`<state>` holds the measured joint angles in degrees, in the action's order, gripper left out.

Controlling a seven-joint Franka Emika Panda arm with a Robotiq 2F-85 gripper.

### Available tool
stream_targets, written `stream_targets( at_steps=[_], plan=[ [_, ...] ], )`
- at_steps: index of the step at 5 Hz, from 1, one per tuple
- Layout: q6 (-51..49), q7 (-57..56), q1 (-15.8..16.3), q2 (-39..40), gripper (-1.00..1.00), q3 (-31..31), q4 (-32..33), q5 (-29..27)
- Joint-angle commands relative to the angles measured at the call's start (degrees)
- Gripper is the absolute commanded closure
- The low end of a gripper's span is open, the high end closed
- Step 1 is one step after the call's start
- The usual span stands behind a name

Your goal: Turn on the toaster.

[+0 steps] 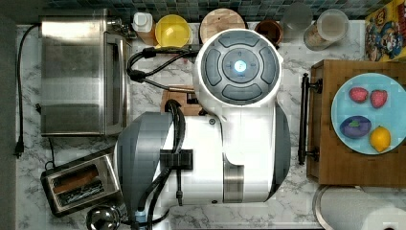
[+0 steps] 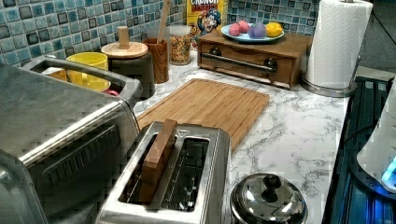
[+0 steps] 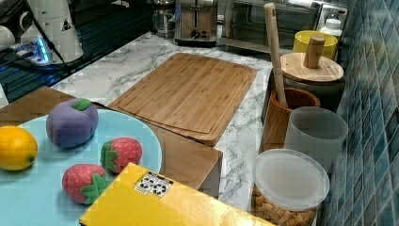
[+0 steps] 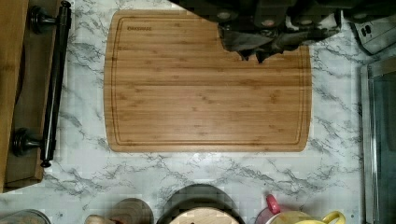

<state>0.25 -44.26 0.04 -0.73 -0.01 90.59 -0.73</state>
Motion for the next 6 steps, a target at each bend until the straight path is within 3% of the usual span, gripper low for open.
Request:
stream_targets(
  at_steps=[1,3,4,5,6],
  plan=[
    [0.0,0.0,0.0,-0.1,1.0,0.0,0.0,0.0],
    [0.0,0.0,-0.3,-0.1,1.0,0.2,0.0,0.0],
    [0.9,-1.7,0.1,-1.7,1.0,0.5,6.9,0.8],
    [3.4,-6.1,2.5,-6.0,1.0,-1.7,15.0,-1.1],
    [4.5,-7.3,0.9,-8.6,1.0,0.9,20.7,-1.7]
  ],
)
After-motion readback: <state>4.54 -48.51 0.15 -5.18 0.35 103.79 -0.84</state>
